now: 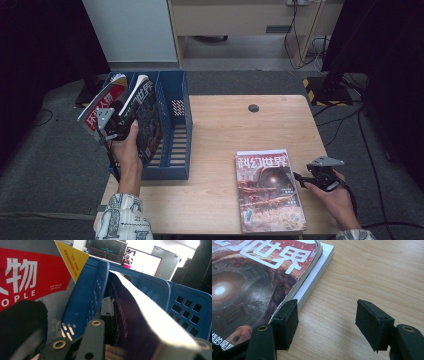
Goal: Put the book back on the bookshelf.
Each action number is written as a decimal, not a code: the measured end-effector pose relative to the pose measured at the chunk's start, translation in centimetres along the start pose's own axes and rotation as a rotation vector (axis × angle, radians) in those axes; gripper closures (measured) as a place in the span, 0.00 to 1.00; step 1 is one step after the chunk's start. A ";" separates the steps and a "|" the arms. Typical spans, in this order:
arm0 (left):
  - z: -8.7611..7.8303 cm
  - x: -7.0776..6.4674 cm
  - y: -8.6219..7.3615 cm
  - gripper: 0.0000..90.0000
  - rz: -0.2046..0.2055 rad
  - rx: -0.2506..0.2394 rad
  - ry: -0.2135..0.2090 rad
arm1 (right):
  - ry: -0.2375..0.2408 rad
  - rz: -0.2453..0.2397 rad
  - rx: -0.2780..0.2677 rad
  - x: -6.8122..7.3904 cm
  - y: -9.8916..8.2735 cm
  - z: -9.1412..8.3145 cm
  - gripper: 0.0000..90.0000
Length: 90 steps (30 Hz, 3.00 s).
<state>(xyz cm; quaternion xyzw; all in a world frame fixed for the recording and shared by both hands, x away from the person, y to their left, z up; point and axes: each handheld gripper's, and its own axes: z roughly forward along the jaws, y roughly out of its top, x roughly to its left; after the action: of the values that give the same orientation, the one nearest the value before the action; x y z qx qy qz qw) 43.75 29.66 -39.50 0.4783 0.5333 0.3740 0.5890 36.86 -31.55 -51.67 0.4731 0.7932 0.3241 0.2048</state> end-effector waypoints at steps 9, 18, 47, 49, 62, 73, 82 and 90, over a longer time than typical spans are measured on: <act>-0.1 0.4 0.2 0.87 -0.009 0.008 0.010 | 0.002 -0.007 0.008 0.0 0.0 0.1 0.37; -0.2 0.5 0.3 0.87 0.004 0.033 0.014 | 0.001 -0.007 0.008 -0.1 0.0 0.1 0.35; -4.7 -0.4 -0.1 0.58 0.078 0.049 0.002 | -0.015 0.001 0.011 -0.1 0.0 0.1 0.29; -5.2 -0.5 -0.3 0.57 0.081 0.048 0.000 | -0.016 0.006 0.010 -0.1 0.0 0.1 0.28; -8.2 -1.3 -2.0 0.56 0.129 0.078 0.036 | -0.035 0.028 -0.014 -0.5 0.1 -0.3 0.26; -10.6 -2.3 -3.2 0.55 0.153 0.111 0.029 | -0.021 0.034 -0.052 -0.7 0.2 -1.0 0.37; -10.1 -5.3 -4.0 0.50 0.200 0.151 -0.080 | -0.005 0.010 -0.090 -0.4 0.5 -1.3 0.48; -9.4 -8.8 -5.2 0.41 0.245 0.204 -0.176 | 0.021 -0.002 -0.150 -0.2 0.8 -1.8 0.61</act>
<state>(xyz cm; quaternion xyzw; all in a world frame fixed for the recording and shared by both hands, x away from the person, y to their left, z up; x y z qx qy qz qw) 32.83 21.44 -41.88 0.6276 0.4527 0.3438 0.5320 36.32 -32.02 -49.85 0.4523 0.7692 0.3874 0.2316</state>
